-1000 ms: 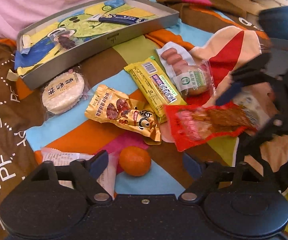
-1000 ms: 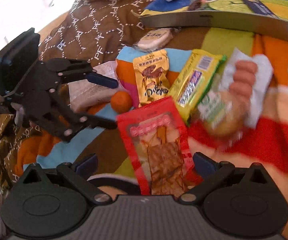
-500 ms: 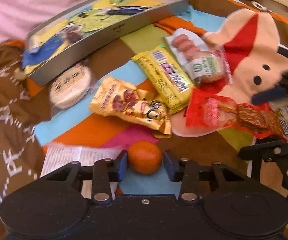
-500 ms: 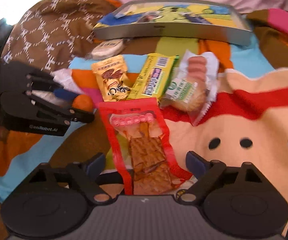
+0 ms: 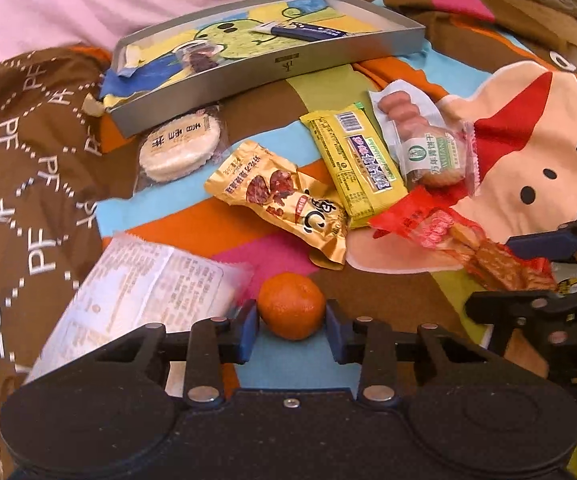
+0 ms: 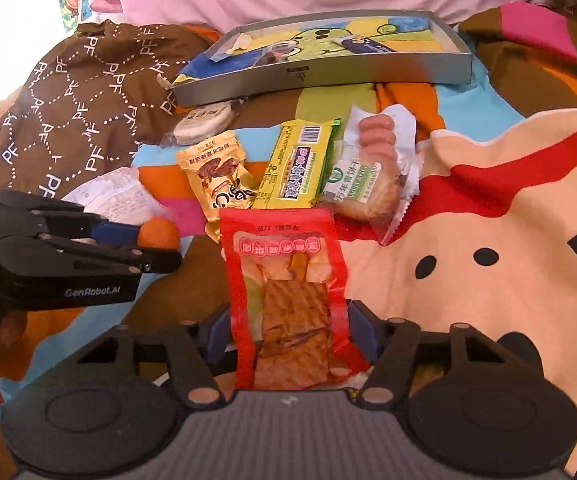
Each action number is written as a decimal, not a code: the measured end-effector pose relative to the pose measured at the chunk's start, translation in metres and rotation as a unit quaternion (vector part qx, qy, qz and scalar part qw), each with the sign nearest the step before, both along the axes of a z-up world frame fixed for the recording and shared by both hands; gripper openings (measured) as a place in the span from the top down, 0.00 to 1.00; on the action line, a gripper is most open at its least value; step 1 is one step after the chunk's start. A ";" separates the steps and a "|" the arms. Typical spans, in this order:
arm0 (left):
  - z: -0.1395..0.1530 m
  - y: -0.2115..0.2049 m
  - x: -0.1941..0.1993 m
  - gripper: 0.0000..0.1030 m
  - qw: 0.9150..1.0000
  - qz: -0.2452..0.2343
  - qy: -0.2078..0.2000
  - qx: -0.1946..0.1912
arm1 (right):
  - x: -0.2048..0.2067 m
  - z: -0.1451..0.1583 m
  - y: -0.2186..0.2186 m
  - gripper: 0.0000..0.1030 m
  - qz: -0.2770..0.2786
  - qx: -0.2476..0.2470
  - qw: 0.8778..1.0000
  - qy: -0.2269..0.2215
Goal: Organize snacks
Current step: 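Lift the red packet with the right tool while the left tool carries the orange toward the tray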
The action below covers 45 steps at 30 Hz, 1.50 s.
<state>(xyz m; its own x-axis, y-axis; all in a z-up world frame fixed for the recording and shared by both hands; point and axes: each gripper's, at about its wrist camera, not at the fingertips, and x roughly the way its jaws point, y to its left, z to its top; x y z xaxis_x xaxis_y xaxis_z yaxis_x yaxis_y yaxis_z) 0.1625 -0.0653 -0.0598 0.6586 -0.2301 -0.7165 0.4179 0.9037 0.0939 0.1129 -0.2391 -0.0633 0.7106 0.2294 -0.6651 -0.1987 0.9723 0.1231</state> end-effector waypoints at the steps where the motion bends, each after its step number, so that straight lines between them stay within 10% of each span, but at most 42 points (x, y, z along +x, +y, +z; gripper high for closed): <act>1: 0.001 0.000 -0.003 0.64 1.000 0.003 0.001 -0.003 | -0.001 0.000 0.001 0.36 0.002 0.001 1.000 0.000; 27: 0.007 0.013 -0.063 0.64 0.996 0.061 0.021 -0.063 | -0.035 0.010 0.030 0.51 0.045 -0.043 0.998 -0.021; 33: 0.008 0.015 -0.074 0.64 0.994 0.070 0.026 -0.075 | -0.026 -0.004 0.024 0.36 0.047 -0.014 0.999 0.016; 45: 0.010 0.019 -0.083 0.64 0.992 0.085 0.031 -0.084 | -0.053 0.008 0.036 0.57 0.037 -0.060 0.997 -0.037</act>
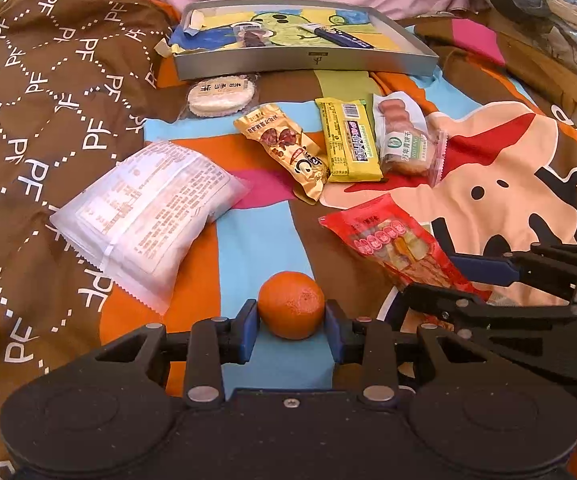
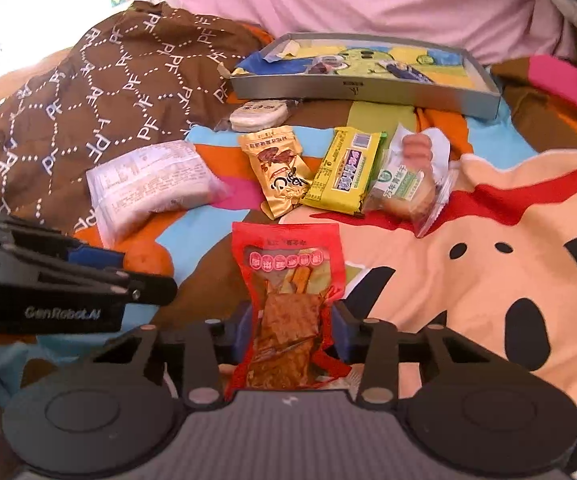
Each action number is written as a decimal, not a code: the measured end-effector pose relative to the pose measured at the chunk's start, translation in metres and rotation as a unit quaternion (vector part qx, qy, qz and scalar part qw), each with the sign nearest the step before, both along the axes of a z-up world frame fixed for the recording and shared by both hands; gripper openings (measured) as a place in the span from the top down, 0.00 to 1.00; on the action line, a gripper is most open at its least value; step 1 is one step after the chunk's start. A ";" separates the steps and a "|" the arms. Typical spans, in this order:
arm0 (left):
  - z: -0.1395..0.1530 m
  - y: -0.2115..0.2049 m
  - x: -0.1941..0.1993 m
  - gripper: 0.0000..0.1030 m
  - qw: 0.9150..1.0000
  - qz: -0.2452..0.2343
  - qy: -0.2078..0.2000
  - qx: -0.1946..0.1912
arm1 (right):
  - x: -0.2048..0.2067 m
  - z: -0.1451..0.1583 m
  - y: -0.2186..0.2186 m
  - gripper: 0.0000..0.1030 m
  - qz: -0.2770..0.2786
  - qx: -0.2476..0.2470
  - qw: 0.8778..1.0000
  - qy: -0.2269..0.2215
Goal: Organize snacks
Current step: 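Lift the red packet with the right tool while the left tool carries the orange toward the tray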
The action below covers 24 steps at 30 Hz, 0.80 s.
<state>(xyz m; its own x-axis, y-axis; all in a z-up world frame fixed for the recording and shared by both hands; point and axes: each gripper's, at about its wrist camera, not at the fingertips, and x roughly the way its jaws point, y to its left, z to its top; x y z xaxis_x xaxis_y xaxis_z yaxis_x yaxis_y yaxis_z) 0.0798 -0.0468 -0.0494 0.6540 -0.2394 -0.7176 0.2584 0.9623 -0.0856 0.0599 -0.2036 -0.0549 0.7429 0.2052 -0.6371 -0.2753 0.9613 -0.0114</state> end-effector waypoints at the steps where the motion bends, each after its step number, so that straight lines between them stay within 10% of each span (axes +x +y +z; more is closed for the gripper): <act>1: 0.001 -0.001 -0.001 0.64 1.000 0.000 -0.002 0.002 | -0.003 0.001 0.003 0.57 0.002 -0.009 1.000 -0.005; 24: 0.047 0.018 0.058 0.64 0.998 -0.021 -0.058 -0.005 | 0.032 0.053 0.007 0.56 0.013 -0.099 0.984 -0.147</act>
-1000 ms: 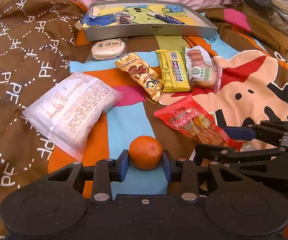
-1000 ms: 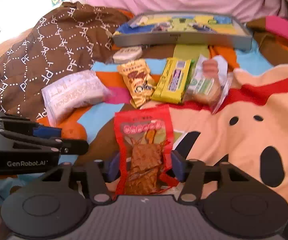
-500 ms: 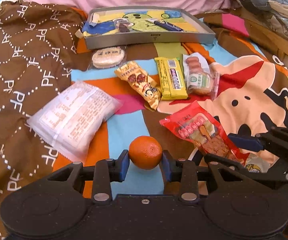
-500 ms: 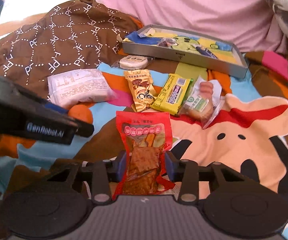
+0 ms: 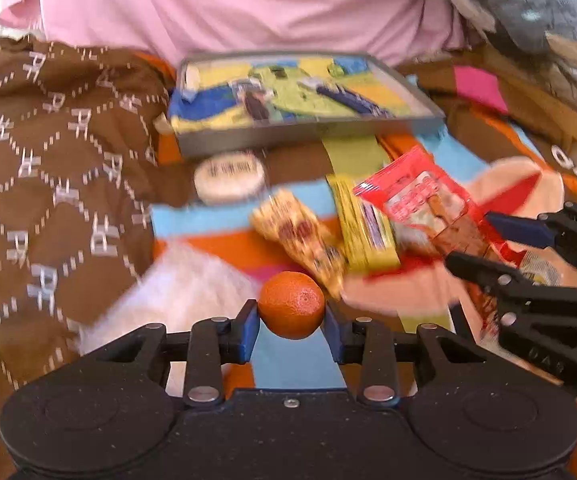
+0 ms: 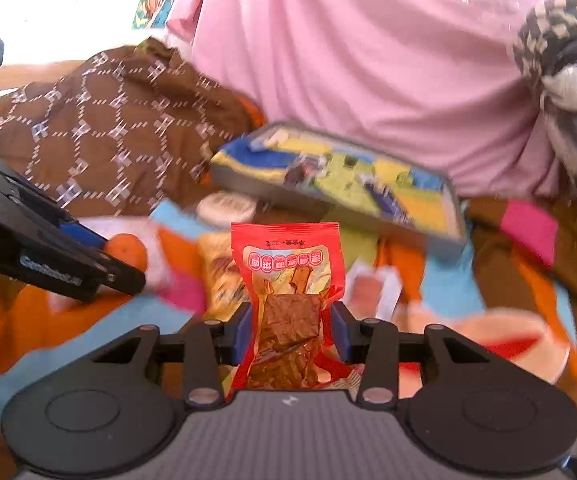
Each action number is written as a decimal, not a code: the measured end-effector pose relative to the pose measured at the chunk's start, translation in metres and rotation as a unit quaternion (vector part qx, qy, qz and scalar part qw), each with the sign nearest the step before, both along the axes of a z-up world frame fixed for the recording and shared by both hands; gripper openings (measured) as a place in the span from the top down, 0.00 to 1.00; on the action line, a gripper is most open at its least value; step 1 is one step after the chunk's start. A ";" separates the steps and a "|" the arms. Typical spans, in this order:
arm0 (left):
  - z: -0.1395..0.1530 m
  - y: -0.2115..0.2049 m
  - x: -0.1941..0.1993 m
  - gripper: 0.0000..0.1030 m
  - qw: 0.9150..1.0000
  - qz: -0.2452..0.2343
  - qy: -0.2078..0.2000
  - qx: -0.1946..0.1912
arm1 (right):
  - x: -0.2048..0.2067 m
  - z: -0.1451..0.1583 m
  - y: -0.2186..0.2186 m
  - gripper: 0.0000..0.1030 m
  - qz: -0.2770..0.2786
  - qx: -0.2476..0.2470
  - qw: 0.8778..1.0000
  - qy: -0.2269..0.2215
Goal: Organize snacks
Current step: 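Lift the red packet with the right tool while the left tool carries the orange toward the tray, then lower the red packet into the tray with the right tool while the left tool releases the orange there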
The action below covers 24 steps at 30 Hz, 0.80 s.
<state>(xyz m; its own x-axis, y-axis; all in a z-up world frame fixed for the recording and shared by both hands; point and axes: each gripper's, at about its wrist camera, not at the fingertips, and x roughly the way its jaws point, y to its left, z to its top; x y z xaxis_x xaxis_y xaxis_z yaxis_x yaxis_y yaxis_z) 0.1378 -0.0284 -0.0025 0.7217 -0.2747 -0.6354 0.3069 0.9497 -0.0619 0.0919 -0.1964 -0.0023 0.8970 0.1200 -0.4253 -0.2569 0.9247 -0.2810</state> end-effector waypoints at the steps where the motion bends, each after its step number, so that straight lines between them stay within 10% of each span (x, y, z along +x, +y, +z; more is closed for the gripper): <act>1: 0.004 0.002 0.009 0.64 1.000 0.001 -0.004 -0.003 | 0.009 0.004 0.000 0.56 0.002 -0.004 1.000 -0.009; 16: 0.077 0.016 0.174 0.64 0.985 0.057 -0.148 -0.062 | 0.176 0.074 0.032 0.54 0.061 -0.033 0.989 -0.134; 24: 0.059 0.011 0.222 0.64 0.986 0.068 -0.127 -0.084 | 0.222 0.058 0.036 0.54 0.042 -0.033 0.990 -0.131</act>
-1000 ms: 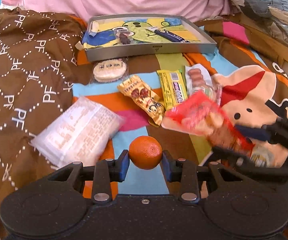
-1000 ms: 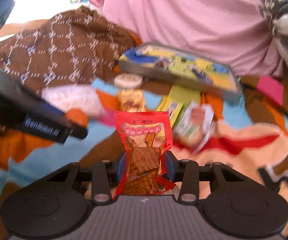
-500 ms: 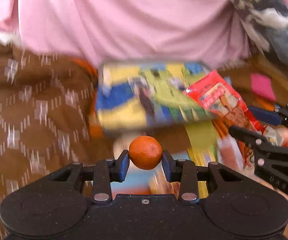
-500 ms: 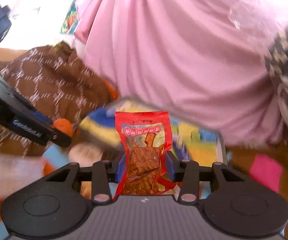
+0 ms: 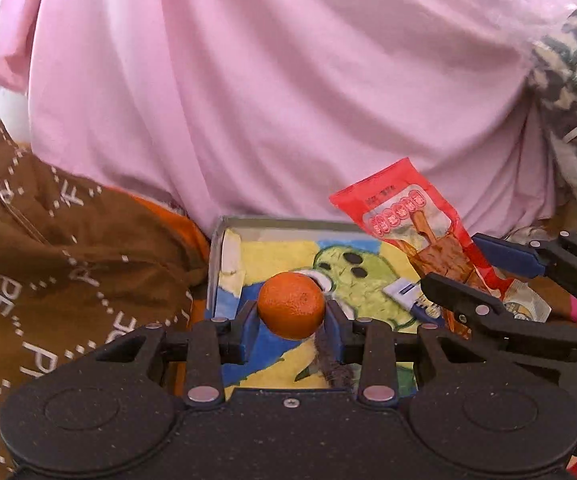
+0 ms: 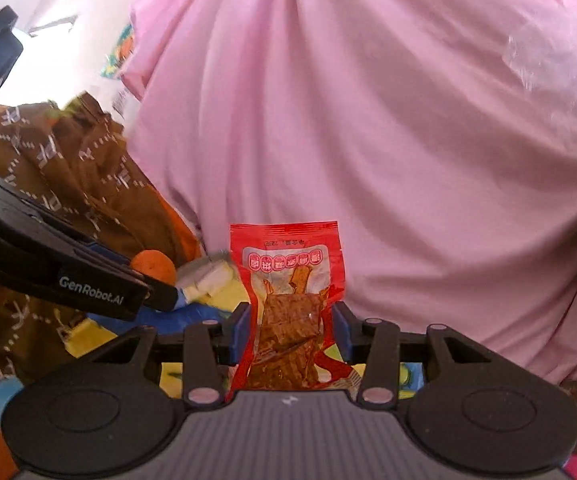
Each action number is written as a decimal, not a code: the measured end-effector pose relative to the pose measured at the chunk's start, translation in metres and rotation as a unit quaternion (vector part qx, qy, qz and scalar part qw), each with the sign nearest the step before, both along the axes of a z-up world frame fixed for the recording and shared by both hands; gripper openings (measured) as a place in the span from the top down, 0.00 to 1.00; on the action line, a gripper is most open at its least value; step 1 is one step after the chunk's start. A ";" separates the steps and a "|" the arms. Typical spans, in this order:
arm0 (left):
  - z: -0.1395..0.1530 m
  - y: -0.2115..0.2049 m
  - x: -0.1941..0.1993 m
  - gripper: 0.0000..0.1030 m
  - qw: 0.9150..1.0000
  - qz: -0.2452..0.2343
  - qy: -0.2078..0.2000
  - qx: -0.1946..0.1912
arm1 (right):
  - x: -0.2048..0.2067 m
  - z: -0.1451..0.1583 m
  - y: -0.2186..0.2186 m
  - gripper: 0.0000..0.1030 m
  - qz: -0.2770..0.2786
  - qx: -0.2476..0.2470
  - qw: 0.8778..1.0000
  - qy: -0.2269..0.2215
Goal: Organize snacks
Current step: 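Lower the red packet into the tray with the right tool while the left tool releases the orange there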
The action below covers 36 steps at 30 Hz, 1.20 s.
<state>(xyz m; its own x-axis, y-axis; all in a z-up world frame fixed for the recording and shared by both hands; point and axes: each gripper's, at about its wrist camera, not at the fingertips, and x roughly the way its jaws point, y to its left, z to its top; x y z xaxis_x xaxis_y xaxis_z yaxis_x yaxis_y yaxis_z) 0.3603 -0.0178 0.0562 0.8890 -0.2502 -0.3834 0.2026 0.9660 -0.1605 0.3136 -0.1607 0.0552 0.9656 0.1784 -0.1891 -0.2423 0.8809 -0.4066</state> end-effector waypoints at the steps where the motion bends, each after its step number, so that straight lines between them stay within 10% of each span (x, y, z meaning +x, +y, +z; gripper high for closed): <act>1: -0.004 -0.001 0.003 0.64 1.000 -0.001 0.004 -0.001 | 0.003 -0.005 -0.002 0.54 -0.004 0.004 1.000 0.005; 20: -0.048 -0.004 0.024 0.64 0.999 -0.001 0.045 -0.012 | 0.037 -0.054 -0.017 0.49 -0.042 0.012 0.995 0.092; 27: -0.042 -0.009 0.022 0.53 0.999 0.007 0.043 -0.008 | 0.031 -0.052 -0.018 0.15 -0.060 0.014 0.994 0.088; 36: -0.016 -0.006 -0.011 0.31 1.000 0.015 0.008 -0.016 | -0.009 -0.022 -0.041 0.00 -0.086 0.042 0.995 0.031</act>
<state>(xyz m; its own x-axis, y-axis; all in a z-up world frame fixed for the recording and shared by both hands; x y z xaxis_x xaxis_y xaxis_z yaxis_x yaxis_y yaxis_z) 0.3495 -0.0243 0.0405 0.8898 -0.2360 -0.3905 0.1705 0.9659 -0.1951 0.3046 -0.2016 0.0334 0.9702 0.0292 -0.2404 -0.1073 0.9417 -0.3189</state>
